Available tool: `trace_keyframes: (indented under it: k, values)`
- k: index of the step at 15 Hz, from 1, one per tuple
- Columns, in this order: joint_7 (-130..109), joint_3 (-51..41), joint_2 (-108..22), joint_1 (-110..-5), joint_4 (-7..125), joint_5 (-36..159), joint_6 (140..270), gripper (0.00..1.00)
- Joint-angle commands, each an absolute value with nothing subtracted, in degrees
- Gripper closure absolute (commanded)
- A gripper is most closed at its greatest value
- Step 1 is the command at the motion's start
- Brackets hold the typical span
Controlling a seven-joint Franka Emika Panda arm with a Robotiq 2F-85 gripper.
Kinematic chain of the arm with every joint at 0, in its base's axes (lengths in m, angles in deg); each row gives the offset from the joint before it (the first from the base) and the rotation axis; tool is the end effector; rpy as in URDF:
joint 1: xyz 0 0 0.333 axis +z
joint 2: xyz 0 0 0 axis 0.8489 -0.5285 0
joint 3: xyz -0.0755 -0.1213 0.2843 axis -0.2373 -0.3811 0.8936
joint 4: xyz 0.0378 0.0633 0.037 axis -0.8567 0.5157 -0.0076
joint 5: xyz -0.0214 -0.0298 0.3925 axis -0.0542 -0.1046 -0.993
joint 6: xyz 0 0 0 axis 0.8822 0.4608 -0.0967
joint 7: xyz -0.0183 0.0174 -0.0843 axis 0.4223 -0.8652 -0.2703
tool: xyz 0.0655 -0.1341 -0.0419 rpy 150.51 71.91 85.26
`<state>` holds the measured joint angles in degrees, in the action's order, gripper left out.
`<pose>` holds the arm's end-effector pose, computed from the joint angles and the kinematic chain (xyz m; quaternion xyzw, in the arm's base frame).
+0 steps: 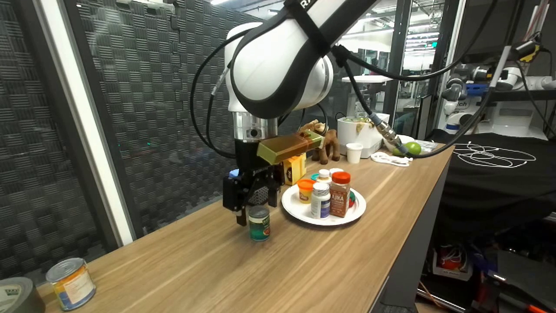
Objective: Put the bottles on the white tray
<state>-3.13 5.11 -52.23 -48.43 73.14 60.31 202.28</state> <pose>0.6175 0.1702 0.2332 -0.9992 -0.0380 0.0036 0.0128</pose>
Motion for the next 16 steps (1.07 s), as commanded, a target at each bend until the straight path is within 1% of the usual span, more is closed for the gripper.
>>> trace_keyframes:
  k: [1, 5, 6, 7, 11, 14, 16]
  values:
    - [-2.48, 3.68, -53.42, -47.16, 71.45, 62.01, 203.75, 0.0]
    - [-2.34, 3.06, -53.98, -47.15, 71.13, 62.28, 204.55, 0.0]
    - [-2.3, 2.9, -54.09, -47.12, 71.05, 62.36, 204.73, 0.25]
    - [-2.33, 2.79, -54.19, -47.12, 71.02, 62.43, 204.89, 0.27]
    - [-2.49, 2.53, -54.37, -47.16, 70.91, 62.89, 205.01, 0.59]
    - [-1.95, 2.26, -53.59, -47.2, 71.18, 63.12, 204.43, 0.8]
    - [-1.62, 2.16, -52.34, -47.79, 71.53, 62.19, 202.89, 0.83]
